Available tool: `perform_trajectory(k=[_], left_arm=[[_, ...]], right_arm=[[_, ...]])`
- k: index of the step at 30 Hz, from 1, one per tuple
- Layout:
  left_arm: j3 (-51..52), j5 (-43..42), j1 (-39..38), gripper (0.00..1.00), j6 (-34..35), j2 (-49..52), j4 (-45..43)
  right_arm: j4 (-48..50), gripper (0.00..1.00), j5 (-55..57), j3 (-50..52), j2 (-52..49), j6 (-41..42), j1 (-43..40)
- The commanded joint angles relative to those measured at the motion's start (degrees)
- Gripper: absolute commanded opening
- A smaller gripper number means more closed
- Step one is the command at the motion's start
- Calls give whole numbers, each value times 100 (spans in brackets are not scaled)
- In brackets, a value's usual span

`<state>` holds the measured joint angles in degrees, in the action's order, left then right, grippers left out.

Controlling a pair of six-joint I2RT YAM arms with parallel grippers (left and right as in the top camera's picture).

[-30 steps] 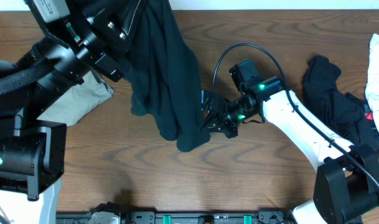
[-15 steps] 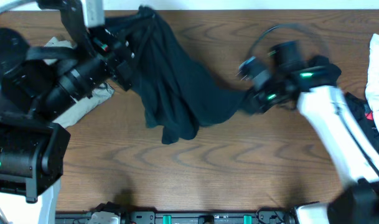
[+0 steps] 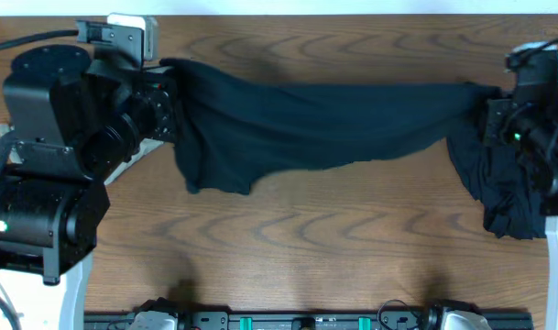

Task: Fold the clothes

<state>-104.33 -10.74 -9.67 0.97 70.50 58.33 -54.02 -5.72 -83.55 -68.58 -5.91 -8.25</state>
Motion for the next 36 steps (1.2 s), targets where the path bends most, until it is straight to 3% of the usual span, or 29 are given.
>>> perform_trajectory(k=[1,10,23,28,36], left_arm=[[-122,396,0,6,-140,4,216],[-122,393,-2,7,-138,24,1049],[-114,223,-2,6,-118,103,874],[-111,247,0,6,-142,468,-7],[-114,269,0,6,-203,1414,-2680]], right_arm=[[4,1,291,-61,186,313,-74],[7,1,293,-66,240,337,-74],[-111,1,223,-66,227,376,-72],[267,1,225,-66,114,376,-70],[2201,1,258,-68,-575,531,-76]])
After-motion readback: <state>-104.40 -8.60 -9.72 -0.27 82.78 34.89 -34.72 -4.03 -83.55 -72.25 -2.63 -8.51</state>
